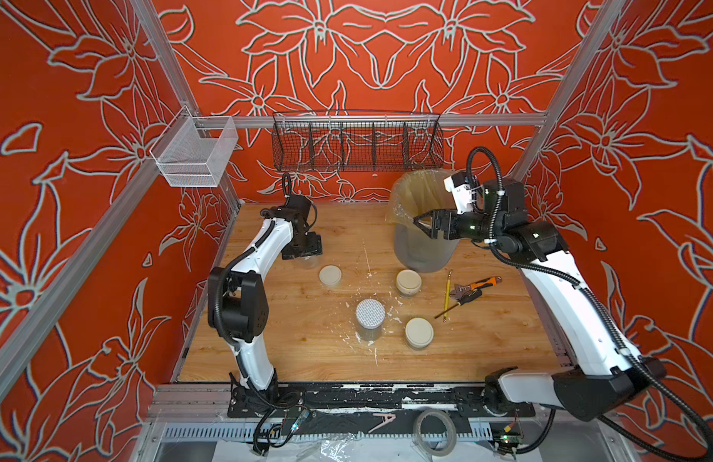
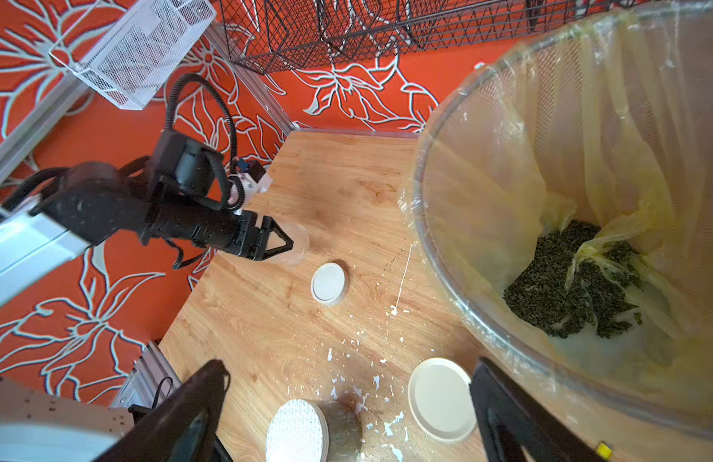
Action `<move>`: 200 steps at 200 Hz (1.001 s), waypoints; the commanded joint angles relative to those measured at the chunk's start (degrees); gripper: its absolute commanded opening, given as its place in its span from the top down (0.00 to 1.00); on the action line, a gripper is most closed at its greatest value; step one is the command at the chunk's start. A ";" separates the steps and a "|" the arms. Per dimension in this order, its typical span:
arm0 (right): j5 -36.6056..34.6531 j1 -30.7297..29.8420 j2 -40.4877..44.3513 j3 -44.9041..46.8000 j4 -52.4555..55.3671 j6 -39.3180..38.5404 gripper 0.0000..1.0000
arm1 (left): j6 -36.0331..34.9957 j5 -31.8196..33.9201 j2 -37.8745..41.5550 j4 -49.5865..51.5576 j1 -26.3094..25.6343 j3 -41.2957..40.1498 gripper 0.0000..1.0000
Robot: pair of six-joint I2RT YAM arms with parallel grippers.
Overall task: Empty moldy tea leaves from jars
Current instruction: Place the jar at the center of the board.
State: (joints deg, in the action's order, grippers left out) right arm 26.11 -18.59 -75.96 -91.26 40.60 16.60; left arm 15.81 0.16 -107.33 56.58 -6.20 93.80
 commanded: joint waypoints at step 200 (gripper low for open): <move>-3.17 -3.21 3.29 0.00 1.76 -2.10 0.03 | -0.11 -1.00 -11.69 8.05 2.18 11.07 0.02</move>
State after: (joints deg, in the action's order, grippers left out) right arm 24.21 -21.39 -74.41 -91.22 41.58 15.25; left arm 15.70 -0.71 -122.74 63.81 -4.43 105.41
